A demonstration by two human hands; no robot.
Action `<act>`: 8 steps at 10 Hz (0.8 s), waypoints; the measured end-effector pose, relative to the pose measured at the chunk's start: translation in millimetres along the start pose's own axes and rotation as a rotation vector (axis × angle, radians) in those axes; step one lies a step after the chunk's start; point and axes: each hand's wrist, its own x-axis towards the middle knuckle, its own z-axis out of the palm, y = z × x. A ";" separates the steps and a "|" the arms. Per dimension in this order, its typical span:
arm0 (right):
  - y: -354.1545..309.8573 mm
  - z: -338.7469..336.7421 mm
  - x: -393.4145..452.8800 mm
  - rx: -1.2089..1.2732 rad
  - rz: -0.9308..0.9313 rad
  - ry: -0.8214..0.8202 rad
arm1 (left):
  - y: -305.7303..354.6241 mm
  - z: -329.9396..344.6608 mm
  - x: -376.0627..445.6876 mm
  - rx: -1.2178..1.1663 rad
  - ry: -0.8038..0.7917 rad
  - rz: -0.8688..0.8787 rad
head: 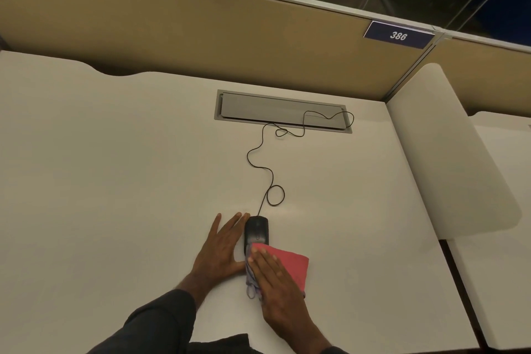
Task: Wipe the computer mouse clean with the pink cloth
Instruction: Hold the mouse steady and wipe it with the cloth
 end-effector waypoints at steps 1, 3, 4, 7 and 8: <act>-0.5 1.0 -7.9 0.033 0.015 0.025 | 1.5 -2.5 -2.0 0.049 0.045 -0.014; -5.4 5.7 -17.6 0.103 0.097 0.061 | 5.8 -4.5 -3.2 0.044 0.077 0.004; -8.1 5.5 -14.0 0.112 0.105 0.093 | 6.9 -6.4 -3.2 0.049 0.062 -0.001; 4.5 0.8 9.1 0.324 0.303 0.275 | 6.7 -5.0 -2.7 0.060 0.073 0.016; 13.2 -11.0 31.2 0.335 0.349 0.249 | 6.3 -4.9 -2.3 0.055 0.078 0.029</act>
